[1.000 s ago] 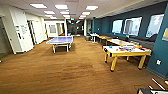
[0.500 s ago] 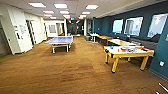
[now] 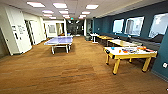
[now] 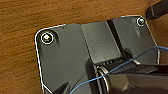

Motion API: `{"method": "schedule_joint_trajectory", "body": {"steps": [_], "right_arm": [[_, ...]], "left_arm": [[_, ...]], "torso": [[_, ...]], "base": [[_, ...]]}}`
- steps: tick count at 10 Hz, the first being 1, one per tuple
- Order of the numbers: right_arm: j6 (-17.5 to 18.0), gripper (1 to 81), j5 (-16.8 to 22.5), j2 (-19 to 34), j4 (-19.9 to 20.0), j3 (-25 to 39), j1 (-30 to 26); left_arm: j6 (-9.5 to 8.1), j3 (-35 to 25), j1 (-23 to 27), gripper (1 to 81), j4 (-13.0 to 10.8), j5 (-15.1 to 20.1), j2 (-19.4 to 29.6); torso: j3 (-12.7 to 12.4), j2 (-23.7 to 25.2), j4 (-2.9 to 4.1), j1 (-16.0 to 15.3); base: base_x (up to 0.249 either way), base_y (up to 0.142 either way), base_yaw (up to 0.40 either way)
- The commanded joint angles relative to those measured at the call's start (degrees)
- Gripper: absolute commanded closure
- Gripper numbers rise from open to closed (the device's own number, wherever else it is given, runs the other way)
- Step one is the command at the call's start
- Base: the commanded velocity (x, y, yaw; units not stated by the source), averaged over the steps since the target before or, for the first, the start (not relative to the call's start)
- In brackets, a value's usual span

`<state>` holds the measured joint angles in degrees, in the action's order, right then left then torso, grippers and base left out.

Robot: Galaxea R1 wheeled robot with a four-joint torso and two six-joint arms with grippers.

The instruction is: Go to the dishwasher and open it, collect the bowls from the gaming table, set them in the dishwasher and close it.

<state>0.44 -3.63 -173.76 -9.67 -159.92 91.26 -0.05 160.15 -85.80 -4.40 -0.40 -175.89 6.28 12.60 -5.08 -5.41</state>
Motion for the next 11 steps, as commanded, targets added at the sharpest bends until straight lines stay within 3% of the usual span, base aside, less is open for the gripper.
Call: {"method": "schedule_joint_trajectory", "body": {"steps": [1, 11], "right_arm": [[-0.2, 1.0, 2.7, 0.1, 0.3, -0.1, -2.6], [-0.3, 1.0, 2.7, -0.1, 0.0, -0.1, -3.3]], "left_arm": [[0.22, 0.0, 3.1, 1.0, -0.3, 3.0, 0.0], [0.22, -0.2, 3.1, 1.0, -0.3, 2.9, -0.4]], "torso": [[0.0, 0.0, 0.0, 0.0], [0.0, 0.0, 0.0, 0.0]], "base": [[0.191, 0.0, 0.0], [0.196, 0.0, 0.0]]}}
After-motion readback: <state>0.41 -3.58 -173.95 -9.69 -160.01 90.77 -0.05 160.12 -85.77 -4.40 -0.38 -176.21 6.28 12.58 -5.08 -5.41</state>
